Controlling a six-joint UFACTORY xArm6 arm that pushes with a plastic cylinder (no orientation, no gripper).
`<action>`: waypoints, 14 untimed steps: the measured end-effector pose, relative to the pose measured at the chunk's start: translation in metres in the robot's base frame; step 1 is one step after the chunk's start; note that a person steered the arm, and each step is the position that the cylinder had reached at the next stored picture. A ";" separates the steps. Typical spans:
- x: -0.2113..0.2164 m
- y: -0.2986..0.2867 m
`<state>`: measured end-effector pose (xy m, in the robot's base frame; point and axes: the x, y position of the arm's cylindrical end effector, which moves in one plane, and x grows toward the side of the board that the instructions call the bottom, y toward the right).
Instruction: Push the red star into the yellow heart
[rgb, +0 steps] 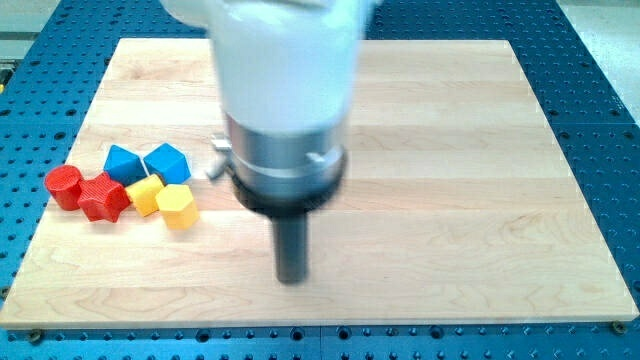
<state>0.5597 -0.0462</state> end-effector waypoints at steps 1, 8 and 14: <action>-0.041 -0.068; -0.012 -0.146; -0.040 -0.131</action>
<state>0.5198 -0.1769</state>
